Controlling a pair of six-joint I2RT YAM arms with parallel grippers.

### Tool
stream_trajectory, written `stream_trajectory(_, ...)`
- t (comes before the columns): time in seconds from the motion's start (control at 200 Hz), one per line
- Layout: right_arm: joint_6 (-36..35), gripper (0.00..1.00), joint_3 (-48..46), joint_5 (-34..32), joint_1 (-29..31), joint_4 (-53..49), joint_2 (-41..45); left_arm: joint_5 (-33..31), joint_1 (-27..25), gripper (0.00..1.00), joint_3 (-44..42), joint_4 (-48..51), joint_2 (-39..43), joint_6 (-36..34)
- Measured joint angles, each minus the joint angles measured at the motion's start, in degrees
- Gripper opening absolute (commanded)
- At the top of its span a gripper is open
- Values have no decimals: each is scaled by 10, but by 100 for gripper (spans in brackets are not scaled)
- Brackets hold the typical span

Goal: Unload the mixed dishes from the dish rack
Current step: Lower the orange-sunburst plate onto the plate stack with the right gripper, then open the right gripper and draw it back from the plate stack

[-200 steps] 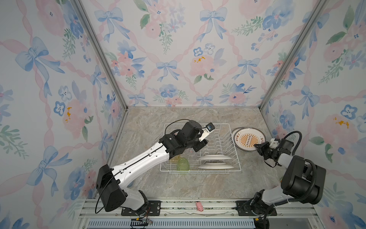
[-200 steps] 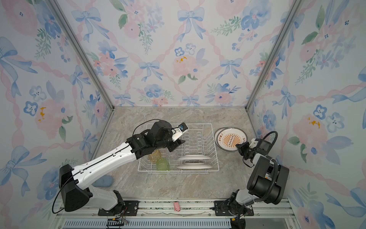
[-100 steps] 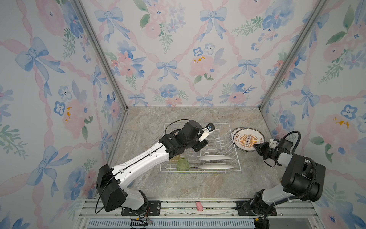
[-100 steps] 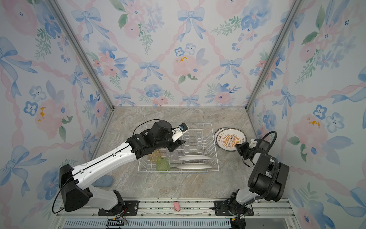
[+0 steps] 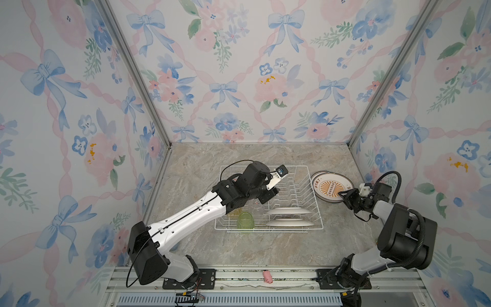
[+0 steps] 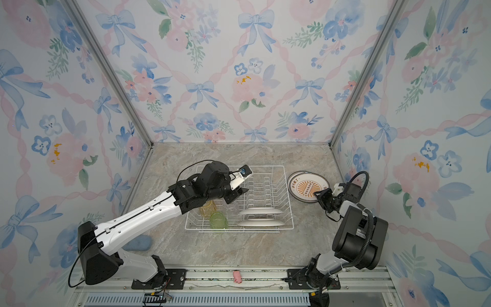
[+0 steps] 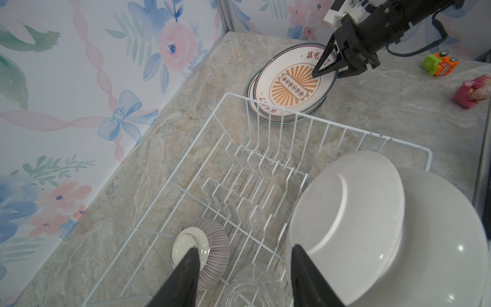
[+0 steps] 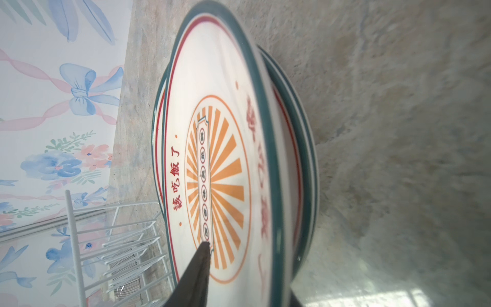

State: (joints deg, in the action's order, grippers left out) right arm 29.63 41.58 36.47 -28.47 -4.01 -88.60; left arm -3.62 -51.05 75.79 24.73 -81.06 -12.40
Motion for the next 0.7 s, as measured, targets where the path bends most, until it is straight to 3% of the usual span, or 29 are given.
stream_trajectory(0.7, -61, 49, 15, -66, 8, -97, 46, 0, 0, 55, -2, 0, 0, -6)
